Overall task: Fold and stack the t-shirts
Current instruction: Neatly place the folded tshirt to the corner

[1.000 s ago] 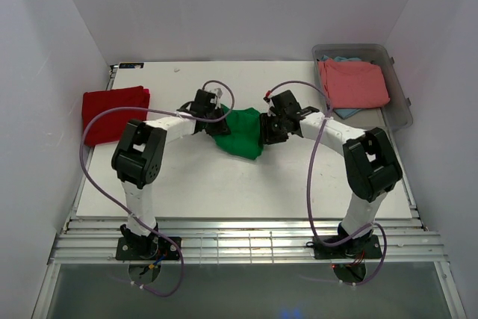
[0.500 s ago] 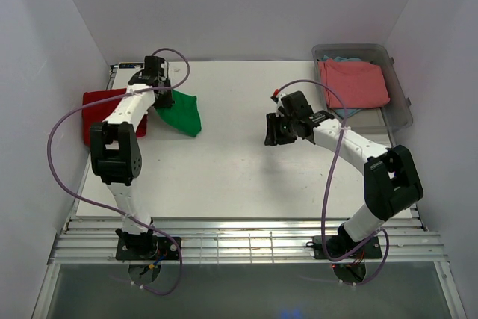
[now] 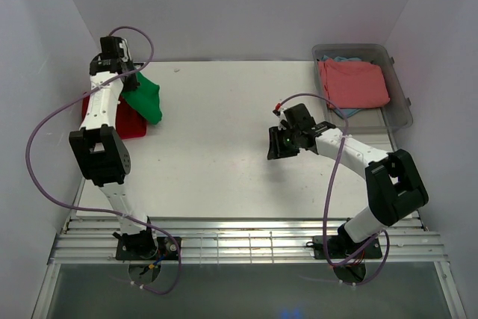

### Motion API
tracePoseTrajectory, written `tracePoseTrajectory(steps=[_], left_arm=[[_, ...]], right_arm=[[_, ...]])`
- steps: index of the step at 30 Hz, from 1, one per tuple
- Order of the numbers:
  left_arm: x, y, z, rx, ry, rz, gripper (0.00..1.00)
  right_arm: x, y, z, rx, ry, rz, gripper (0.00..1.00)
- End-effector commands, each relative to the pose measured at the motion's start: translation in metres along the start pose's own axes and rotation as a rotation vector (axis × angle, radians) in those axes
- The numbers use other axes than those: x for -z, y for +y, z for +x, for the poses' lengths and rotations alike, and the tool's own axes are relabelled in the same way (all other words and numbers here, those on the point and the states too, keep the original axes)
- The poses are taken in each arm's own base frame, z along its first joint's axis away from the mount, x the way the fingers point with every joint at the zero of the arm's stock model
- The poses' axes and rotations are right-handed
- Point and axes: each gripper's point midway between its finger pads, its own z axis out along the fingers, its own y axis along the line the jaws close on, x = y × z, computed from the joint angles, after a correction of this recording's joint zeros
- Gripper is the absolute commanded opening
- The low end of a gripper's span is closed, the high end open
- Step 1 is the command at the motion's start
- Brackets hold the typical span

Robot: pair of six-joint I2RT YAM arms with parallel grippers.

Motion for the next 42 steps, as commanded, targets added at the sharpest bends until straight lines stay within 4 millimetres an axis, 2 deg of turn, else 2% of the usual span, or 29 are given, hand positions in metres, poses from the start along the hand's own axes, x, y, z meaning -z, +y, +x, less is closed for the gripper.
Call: tracePoseTrajectory(steps=[1,7,14,20,22,26,27,31,32,33,34,36,37,39,40,42], left_arm=[[0.031,0.007,-0.037,0.020,-0.106,0.018,0.00],[0.025,0.035,-0.028,0.066,-0.088,-0.017,0.00],[0.010,0.088,-0.015,0.204,-0.068,-0.049,0.00],[-0.006,0.122,-0.008,0.292,-0.047,-0.096,0.00],[-0.014,0.123,-0.006,0.315,-0.037,-0.071,0.00],[-0.043,0.127,0.013,0.348,0.035,-0.076,0.01],[-0.048,0.127,0.018,0.354,0.049,-0.076,0.04],[-0.059,0.143,0.036,0.403,0.100,-0.191,0.46],[-0.056,0.152,0.038,0.409,0.104,-0.250,0.60],[-0.049,0.157,0.028,0.429,0.073,-0.280,0.69],[-0.042,0.162,0.020,0.434,0.050,-0.308,0.98],[-0.020,0.181,0.006,0.463,-0.002,-0.428,0.98],[0.005,0.187,-0.017,0.482,-0.077,-0.457,0.98],[0.037,0.199,-0.036,0.512,-0.165,-0.538,0.98],[0.066,0.201,-0.054,0.534,-0.240,-0.549,0.98],[0.090,0.198,-0.068,0.551,-0.304,-0.539,0.98]], right_arm=[[0.007,0.010,-0.002,0.009,-0.034,-0.050,0.45],[0.010,0.006,0.011,0.005,-0.018,-0.039,0.45],[0.016,0.005,0.026,-0.009,-0.008,-0.046,0.45],[0.023,0.001,0.040,-0.016,0.006,-0.030,0.45],[0.029,0.003,0.039,-0.013,-0.005,-0.031,0.45],[0.037,0.005,0.035,-0.018,-0.023,-0.031,0.45],[0.039,0.006,0.035,-0.021,-0.022,-0.029,0.45],[0.043,0.005,0.034,-0.023,-0.031,-0.016,0.45],[0.045,0.004,0.032,-0.024,-0.035,-0.011,0.45],[0.048,0.005,0.029,-0.028,-0.047,-0.008,0.45],[0.050,0.005,0.027,-0.028,-0.053,-0.004,0.45],[0.056,0.008,0.020,-0.020,-0.081,-0.007,0.45],[0.057,0.009,0.018,-0.018,-0.089,-0.008,0.45],[0.060,0.011,0.013,-0.009,-0.106,-0.015,0.46],[0.062,0.014,0.010,-0.007,-0.113,-0.020,0.45],[0.063,0.016,0.007,-0.008,-0.118,-0.030,0.45]])
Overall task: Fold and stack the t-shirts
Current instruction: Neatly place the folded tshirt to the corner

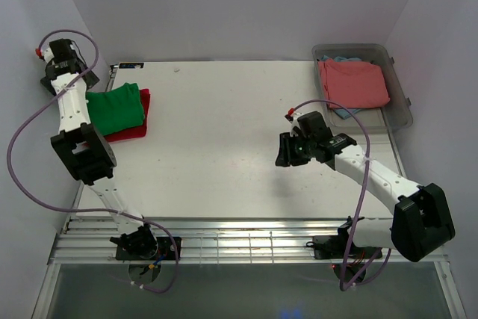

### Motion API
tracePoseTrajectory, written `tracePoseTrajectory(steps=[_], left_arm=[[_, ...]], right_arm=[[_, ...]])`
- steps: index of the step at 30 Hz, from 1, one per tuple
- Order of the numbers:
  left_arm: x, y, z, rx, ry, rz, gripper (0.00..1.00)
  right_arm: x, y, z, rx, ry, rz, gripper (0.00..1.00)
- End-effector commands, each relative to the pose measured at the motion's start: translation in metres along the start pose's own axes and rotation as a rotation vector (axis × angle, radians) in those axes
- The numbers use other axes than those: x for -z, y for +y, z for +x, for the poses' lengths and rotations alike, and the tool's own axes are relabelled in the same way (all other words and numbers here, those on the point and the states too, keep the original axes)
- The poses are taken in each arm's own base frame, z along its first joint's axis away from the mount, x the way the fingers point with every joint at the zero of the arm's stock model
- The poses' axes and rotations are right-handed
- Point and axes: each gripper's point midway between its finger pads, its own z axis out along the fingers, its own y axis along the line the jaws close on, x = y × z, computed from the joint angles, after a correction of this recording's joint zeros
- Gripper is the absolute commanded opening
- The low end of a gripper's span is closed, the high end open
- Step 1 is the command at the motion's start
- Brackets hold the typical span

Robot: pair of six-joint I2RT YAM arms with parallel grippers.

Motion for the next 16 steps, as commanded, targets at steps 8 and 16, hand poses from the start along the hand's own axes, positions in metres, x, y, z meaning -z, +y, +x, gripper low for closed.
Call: tracePoseTrajectory(steps=[8,16], left_arm=[[0.184,-0.062,0.000,-0.006,-0.433,0.220,0.98],[0.283,-0.140,0.107,-0.213,-0.315,0.651,0.98]], right_arm=[[0.029,0.021,-0.052,0.020,-0.168,-0.022,0.45],[0.104,0.024,-0.118,0.042,-0.333,0.135,0.38]])
